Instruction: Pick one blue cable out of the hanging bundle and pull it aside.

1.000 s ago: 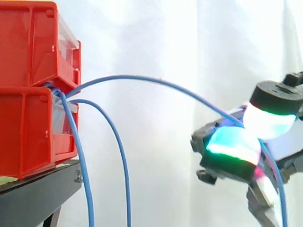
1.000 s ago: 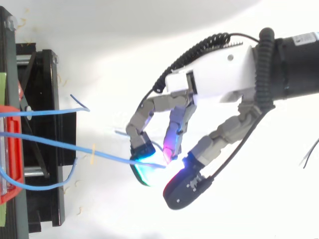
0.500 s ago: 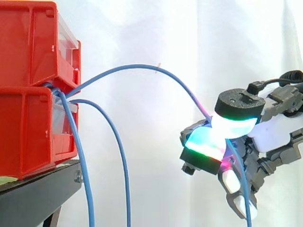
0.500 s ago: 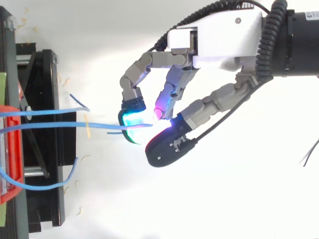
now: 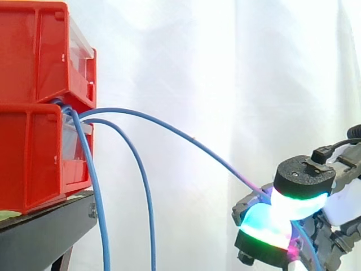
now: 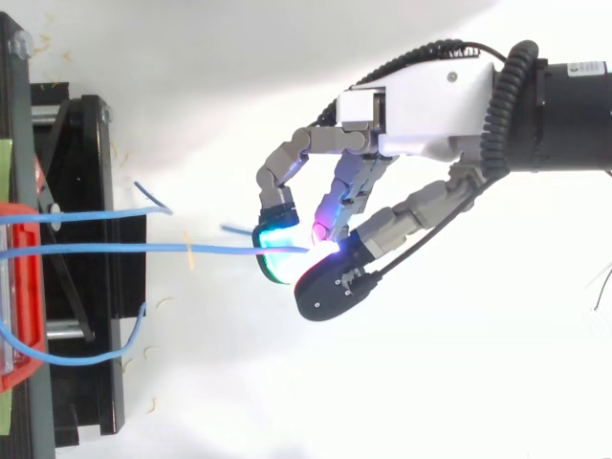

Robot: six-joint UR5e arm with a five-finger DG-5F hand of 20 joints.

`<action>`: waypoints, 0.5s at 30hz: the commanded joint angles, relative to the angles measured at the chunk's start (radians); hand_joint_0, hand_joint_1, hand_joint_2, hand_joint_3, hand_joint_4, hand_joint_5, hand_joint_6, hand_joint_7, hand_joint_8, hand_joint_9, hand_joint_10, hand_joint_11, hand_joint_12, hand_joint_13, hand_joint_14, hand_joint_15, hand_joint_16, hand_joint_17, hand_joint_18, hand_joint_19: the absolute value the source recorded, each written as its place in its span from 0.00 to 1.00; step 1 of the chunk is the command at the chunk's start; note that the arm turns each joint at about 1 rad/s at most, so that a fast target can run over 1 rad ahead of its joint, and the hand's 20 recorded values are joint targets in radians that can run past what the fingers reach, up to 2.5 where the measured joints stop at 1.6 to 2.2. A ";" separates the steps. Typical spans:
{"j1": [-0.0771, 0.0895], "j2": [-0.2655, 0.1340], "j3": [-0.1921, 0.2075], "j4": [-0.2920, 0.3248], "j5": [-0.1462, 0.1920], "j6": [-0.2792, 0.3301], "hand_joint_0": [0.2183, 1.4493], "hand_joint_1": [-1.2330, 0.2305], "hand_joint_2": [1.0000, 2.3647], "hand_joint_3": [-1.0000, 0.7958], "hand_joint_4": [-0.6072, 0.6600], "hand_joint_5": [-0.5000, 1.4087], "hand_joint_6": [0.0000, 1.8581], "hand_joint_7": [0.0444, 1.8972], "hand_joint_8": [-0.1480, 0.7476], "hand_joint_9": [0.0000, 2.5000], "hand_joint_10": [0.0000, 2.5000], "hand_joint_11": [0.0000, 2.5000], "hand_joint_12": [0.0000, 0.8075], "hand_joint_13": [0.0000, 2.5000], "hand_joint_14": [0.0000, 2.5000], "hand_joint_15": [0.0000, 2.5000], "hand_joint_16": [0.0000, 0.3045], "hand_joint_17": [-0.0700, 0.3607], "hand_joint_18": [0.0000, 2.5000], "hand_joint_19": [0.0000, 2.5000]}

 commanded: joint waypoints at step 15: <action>0.004 0.000 -0.005 0.130 -0.001 0.001 0.32 0.28 0.00 0.42 0.40 0.26 0.46 0.55 0.39 0.41 0.00 0.05 0.52 0.33 0.01 0.21 0.21 0.49 0.23 0.25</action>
